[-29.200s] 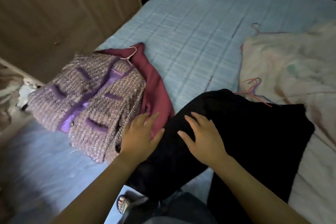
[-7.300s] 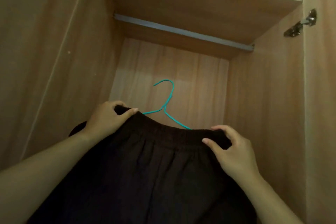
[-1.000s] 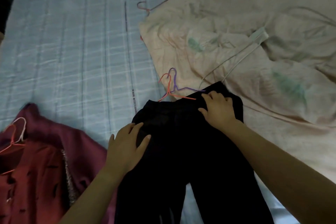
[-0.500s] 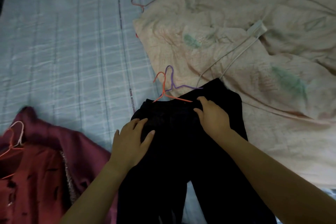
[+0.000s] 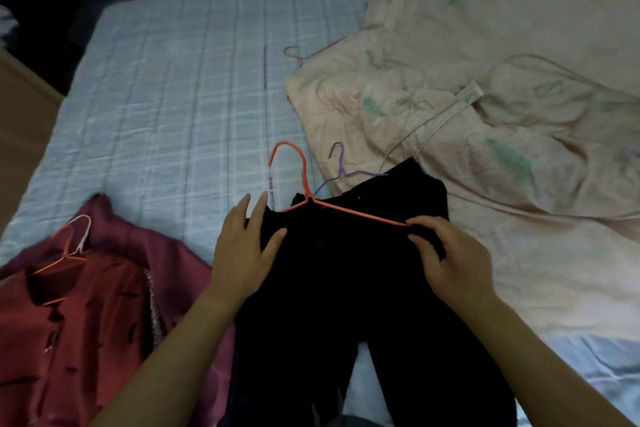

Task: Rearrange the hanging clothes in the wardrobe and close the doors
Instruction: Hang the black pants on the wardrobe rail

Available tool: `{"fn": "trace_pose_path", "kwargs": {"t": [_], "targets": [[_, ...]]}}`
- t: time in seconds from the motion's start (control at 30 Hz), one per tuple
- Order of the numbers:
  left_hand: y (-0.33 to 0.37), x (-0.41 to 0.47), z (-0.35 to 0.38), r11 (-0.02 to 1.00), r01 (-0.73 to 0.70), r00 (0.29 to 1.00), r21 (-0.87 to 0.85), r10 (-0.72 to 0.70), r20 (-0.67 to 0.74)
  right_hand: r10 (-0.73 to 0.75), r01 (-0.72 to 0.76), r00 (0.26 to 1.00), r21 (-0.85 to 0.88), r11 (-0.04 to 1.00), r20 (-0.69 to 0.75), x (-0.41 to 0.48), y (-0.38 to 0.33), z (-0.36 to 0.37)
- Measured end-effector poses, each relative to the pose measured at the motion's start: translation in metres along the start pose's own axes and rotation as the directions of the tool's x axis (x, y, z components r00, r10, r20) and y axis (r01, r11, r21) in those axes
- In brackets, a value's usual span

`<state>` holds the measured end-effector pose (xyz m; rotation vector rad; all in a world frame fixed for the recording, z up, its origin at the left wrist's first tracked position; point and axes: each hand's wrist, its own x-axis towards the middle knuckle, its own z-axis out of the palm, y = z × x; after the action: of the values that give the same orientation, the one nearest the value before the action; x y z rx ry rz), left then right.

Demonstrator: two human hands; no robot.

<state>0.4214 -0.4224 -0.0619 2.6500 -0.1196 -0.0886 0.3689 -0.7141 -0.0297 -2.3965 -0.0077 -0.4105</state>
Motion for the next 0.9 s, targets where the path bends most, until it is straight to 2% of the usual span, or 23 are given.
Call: {"fn": "trace_pose_path", "kwargs": {"t": [0.1, 0.2, 0.27, 0.33, 0.47, 0.63, 0.8, 0.9], "targets": [[0.013, 0.001, -0.001, 0.994, -0.096, 0.994, -0.044, 0.098, 0.051, 0.025, -0.024, 0.999, 0.023, 0.999, -0.036, -0.015, 0.000, -0.027], [0.018, -0.018, 0.005, 0.983, -0.174, 0.984, -0.065, 0.175, 0.013, 0.046, -0.045, 0.999, -0.054, 0.998, 0.009, -0.024, 0.011, -0.037], [0.015, -0.039, 0.005, 0.979, -0.184, 0.983, -0.087, 0.183, -0.010, -0.005, 0.013, 0.997, -0.117, 0.993, 0.071, -0.030, 0.013, -0.036], [0.009, -0.062, 0.000, 0.979, -0.175, 0.984, -0.102, 0.172, -0.037, -0.056, 0.067, 0.993, -0.100, 0.993, 0.108, -0.036, 0.004, -0.031], [-0.006, -0.112, -0.032, 0.989, -0.106, 0.977, -0.101, 0.085, -0.194, -0.155, 0.165, 0.983, -0.109, 0.980, 0.096, -0.042, -0.037, -0.016], [-0.042, -0.184, -0.097, 0.995, -0.021, 0.921, -0.097, -0.018, -0.388, -0.291, 0.299, 0.952, -0.072, 0.952, 0.098, -0.055, -0.113, 0.011], [-0.093, -0.291, -0.141, 0.967, 0.112, 0.825, -0.228, -0.218, -0.521, -0.430, 0.436, 0.895, -0.021, 0.900, 0.120, -0.099, -0.209, 0.046], [-0.124, -0.363, -0.161, 0.951, 0.158, 0.759, -0.265, -0.289, -0.583, -0.522, 0.523, 0.846, 0.027, 0.852, 0.109, -0.141, -0.264, 0.063]]}}
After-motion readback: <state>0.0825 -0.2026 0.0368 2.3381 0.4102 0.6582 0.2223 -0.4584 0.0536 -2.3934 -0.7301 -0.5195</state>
